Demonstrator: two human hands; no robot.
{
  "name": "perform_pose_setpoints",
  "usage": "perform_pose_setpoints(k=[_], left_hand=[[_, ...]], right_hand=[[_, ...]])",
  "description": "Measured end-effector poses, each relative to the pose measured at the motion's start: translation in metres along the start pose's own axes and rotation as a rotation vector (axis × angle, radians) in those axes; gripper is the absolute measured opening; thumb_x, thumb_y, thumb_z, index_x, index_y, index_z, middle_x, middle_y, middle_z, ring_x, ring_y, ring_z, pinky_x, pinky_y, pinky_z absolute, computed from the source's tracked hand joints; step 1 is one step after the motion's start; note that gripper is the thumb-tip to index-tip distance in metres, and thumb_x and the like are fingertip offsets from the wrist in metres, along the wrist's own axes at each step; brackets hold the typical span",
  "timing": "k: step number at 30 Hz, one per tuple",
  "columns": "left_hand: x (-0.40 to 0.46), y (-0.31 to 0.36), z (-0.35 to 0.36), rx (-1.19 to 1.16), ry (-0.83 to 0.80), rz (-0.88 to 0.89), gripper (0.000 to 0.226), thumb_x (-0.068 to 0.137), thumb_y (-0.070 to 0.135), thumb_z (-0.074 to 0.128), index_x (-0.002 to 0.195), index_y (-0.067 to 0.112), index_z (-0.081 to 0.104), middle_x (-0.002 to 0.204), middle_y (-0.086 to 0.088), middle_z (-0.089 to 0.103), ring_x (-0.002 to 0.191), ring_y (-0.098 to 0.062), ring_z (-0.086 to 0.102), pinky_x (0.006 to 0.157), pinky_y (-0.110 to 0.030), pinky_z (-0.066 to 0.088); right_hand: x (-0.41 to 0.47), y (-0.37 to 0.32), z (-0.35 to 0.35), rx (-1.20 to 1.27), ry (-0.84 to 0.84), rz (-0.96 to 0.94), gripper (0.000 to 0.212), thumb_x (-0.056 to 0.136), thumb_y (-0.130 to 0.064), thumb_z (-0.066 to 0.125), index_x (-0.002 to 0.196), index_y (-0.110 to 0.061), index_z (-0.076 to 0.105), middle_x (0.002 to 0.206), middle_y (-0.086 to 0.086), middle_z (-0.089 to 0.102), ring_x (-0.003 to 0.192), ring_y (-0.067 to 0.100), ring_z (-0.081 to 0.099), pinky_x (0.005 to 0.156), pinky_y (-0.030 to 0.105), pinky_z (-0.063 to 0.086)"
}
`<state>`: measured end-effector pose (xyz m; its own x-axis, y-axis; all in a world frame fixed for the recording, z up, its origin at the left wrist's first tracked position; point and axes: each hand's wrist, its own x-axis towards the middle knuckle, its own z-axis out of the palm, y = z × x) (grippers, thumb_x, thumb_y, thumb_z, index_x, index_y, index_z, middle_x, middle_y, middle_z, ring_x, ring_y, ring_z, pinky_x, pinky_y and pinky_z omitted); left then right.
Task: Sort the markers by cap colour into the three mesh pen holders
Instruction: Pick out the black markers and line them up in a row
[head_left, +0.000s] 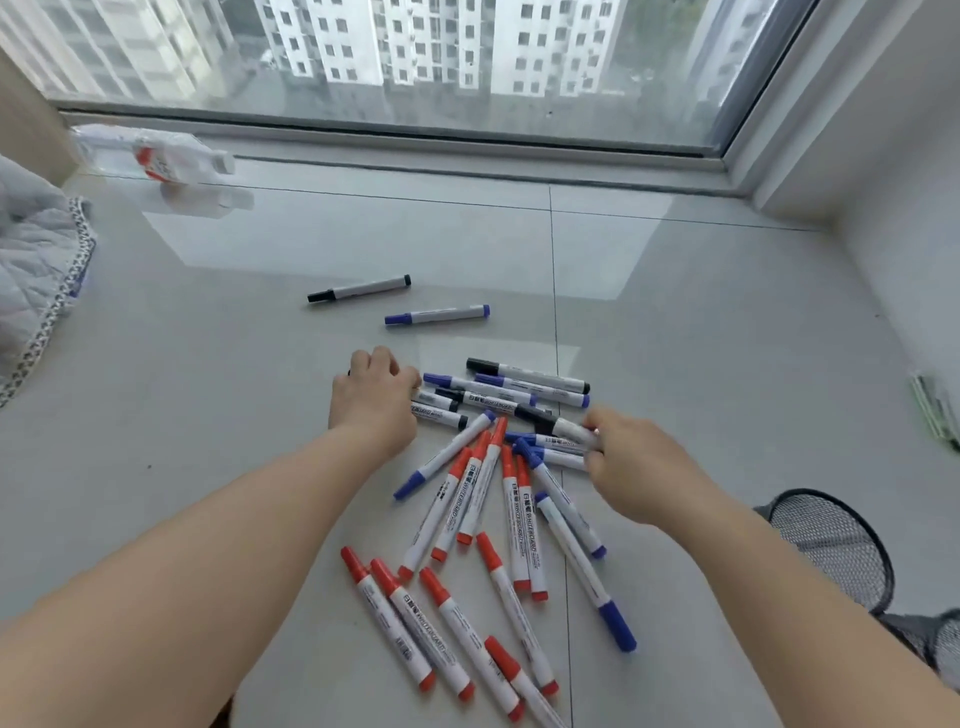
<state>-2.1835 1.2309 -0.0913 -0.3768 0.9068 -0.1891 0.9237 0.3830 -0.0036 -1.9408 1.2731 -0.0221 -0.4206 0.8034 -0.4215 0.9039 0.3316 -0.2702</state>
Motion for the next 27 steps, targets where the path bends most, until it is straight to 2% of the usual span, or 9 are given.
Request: perform_pose_setpoints(k=[3,7,10,15,18,21,24,25,27], left_hand=[[0.007,0.0,0.003,0.015,-0.01,0.032,0.038,0.083,0.021,0.048,0.12,0.027,0.05,0.122,-0.004,0.041,0.114,-0.025,0.034,0.087,-0.035,0.034],[0.012,0.003,0.004,0.159,-0.047,0.1,0.031,0.086,0.026,0.047,0.116,0.021,0.048,0.12,-0.005,0.044,0.112,-0.025,0.038,0.081,-0.035,0.036],[0.016,0.003,0.006,0.237,-0.102,0.139,0.026,0.091,0.022,0.041,0.116,0.018,0.047,0.119,-0.006,0.046,0.11,-0.025,0.042,0.079,-0.035,0.034],[0.013,-0.007,0.007,0.046,-0.085,0.135,0.01,0.095,0.024,0.037,0.096,0.018,0.046,0.105,-0.007,0.057,0.092,-0.028,0.051,0.069,-0.032,0.033],[0.004,-0.015,0.002,-0.219,-0.043,0.044,0.021,0.097,0.032,0.038,0.082,0.017,0.038,0.081,-0.007,0.053,0.073,-0.029,0.048,0.057,-0.032,0.032],[-0.017,-0.025,-0.006,-0.366,0.022,-0.034,0.025,0.096,0.034,0.038,0.08,0.016,0.036,0.066,-0.001,0.044,0.066,-0.029,0.046,0.05,-0.033,0.028],[-0.045,-0.038,-0.02,-0.46,0.028,-0.118,0.029,0.095,0.038,0.04,0.074,0.019,0.033,0.065,-0.002,0.046,0.063,-0.026,0.046,0.048,-0.031,0.027],[-0.055,-0.043,-0.025,-0.483,0.025,-0.148,0.03,0.094,0.04,0.041,0.073,0.019,0.034,0.066,-0.002,0.047,0.063,-0.025,0.046,0.048,-0.031,0.027],[-0.079,-0.053,-0.034,-0.538,0.022,-0.218,0.031,0.091,0.044,0.045,0.076,0.018,0.037,0.067,-0.002,0.049,0.064,-0.024,0.047,0.05,-0.031,0.029]], right_hand=[[0.027,0.015,0.009,0.03,0.145,0.05,0.012,0.086,-0.01,0.042,0.089,-0.018,0.05,0.1,0.009,0.059,0.078,0.027,0.044,0.061,0.029,0.031],[0.045,0.036,0.029,-0.052,0.18,0.037,0.025,0.086,-0.008,0.044,0.106,-0.014,0.057,0.111,0.009,0.052,0.099,0.03,0.05,0.068,0.029,0.035],[0.054,0.045,0.037,-0.125,0.18,0.053,0.028,0.085,-0.005,0.043,0.108,-0.014,0.058,0.111,0.007,0.052,0.103,0.028,0.048,0.072,0.032,0.041],[0.069,0.043,0.04,-0.218,0.155,0.055,0.027,0.084,-0.005,0.047,0.108,-0.013,0.057,0.112,0.006,0.055,0.108,0.026,0.044,0.072,0.029,0.038],[0.068,0.042,0.035,-0.232,0.167,0.074,0.023,0.084,-0.014,0.052,0.106,-0.013,0.057,0.11,0.005,0.056,0.108,0.025,0.044,0.07,0.029,0.035],[0.048,0.035,0.023,-0.157,0.269,0.105,0.019,0.079,-0.019,0.056,0.096,-0.01,0.055,0.099,0.007,0.055,0.097,0.026,0.046,0.065,0.029,0.033],[0.022,0.017,0.013,-0.019,0.359,0.108,0.014,0.077,-0.017,0.055,0.082,-0.011,0.043,0.081,0.004,0.047,0.068,0.023,0.044,0.052,0.028,0.026],[0.014,0.008,0.012,0.062,0.367,0.113,0.015,0.078,-0.017,0.054,0.081,-0.012,0.041,0.074,0.002,0.044,0.061,0.021,0.042,0.048,0.027,0.023],[-0.004,-0.018,0.016,0.296,0.301,0.125,0.013,0.081,-0.018,0.053,0.084,-0.013,0.041,0.069,-0.001,0.043,0.058,0.017,0.042,0.046,0.026,0.025]])
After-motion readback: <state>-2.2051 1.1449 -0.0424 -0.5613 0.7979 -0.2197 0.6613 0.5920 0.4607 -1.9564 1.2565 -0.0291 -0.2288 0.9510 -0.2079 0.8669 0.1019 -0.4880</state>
